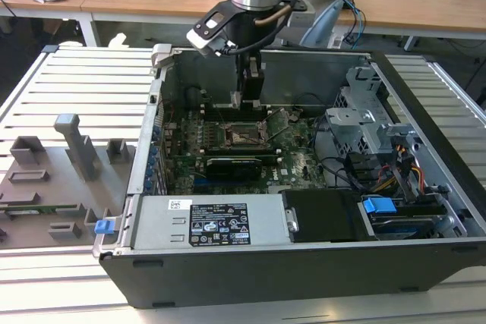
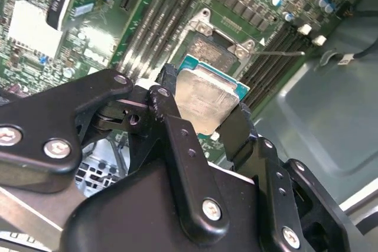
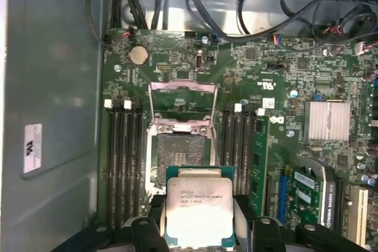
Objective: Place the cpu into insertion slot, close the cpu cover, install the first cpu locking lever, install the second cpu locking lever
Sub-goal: 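Place the cpu into insertion slot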
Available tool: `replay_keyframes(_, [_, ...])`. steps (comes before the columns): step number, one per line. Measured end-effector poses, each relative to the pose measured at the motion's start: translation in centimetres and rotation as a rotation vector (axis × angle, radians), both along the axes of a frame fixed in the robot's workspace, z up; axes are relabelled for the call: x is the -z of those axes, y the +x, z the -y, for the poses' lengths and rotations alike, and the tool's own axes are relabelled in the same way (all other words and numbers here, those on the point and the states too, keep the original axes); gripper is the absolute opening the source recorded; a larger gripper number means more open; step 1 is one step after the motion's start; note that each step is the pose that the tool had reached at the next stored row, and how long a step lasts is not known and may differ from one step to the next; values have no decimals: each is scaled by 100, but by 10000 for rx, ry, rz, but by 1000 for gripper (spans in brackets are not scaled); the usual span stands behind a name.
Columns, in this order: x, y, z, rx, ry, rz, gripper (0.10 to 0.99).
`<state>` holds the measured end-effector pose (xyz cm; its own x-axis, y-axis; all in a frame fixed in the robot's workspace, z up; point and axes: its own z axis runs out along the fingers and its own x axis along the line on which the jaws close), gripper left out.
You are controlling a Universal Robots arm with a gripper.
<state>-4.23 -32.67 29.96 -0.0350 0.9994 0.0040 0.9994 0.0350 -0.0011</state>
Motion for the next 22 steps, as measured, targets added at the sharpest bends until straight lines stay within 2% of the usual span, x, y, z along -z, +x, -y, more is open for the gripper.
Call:
replay_keyframes(4, [0, 0, -180, 0, -1, 0, 541])
replay_keyframes(6, [0, 0, -232, 0, -2, 0, 541])
replay_keyframes(11, [12, 0, -244, 0, 0, 1, 541])
replay_keyframes(19, [119, 0, -244, 0, -1, 0, 541])
replay_keyframes(22, [138, 0, -244, 0, -1, 0, 541])
